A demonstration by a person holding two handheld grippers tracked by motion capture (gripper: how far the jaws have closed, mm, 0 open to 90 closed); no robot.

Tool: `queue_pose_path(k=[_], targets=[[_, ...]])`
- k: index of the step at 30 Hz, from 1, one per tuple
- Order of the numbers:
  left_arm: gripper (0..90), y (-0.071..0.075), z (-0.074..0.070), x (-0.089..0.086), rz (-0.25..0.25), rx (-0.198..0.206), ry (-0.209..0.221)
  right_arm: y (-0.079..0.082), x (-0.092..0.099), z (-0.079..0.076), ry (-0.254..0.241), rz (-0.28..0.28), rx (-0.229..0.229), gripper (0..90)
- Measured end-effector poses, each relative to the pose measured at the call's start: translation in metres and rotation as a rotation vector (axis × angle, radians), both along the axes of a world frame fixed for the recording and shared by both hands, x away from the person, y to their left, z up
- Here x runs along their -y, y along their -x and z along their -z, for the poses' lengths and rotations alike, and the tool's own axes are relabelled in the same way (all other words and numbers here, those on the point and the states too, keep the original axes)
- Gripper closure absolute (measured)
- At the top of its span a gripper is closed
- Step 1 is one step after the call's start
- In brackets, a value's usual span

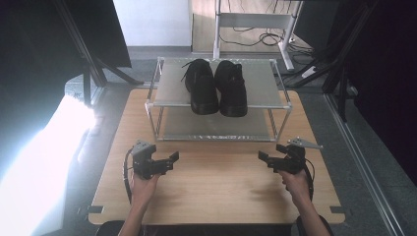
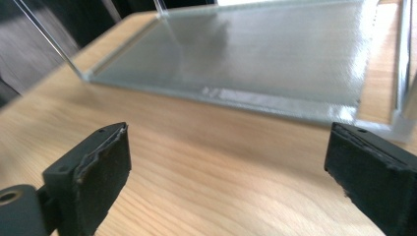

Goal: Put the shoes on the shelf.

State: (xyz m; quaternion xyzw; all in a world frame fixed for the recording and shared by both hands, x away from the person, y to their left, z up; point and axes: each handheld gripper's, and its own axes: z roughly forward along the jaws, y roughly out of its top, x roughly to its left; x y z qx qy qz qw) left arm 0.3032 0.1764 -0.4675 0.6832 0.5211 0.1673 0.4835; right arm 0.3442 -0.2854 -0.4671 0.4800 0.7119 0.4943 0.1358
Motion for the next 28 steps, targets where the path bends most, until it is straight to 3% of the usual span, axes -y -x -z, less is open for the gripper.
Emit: queue_pose_path(k=[9, 16, 19, 23, 28], targets=[[0.0, 0.014, 0.026, 0.006, 0.015, -0.054, -0.107, 0.012, -0.004, 0.014, 0.144, -0.033, -0.03, 0.1], [0.0, 0.02, 0.042, 0.02, 0.075, -0.147, -0.232, 0.021, -0.011, 0.027, 0.232, -0.068, -0.071, 0.0], [0.0, 0.022, 0.047, 0.024, 0.103, -0.186, -0.267, 0.023, -0.014, 0.033, 0.276, -0.083, -0.08, 0.0], [0.0, 0.024, 0.047, 0.029, 0.117, -0.193, -0.322, 0.025, -0.018, 0.039, 0.332, -0.106, -0.084, 0.0], [0.0, 0.023, 0.049, 0.03, 0.119, -0.204, -0.335, 0.025, -0.019, 0.044, 0.351, -0.124, -0.101, 0.0]])
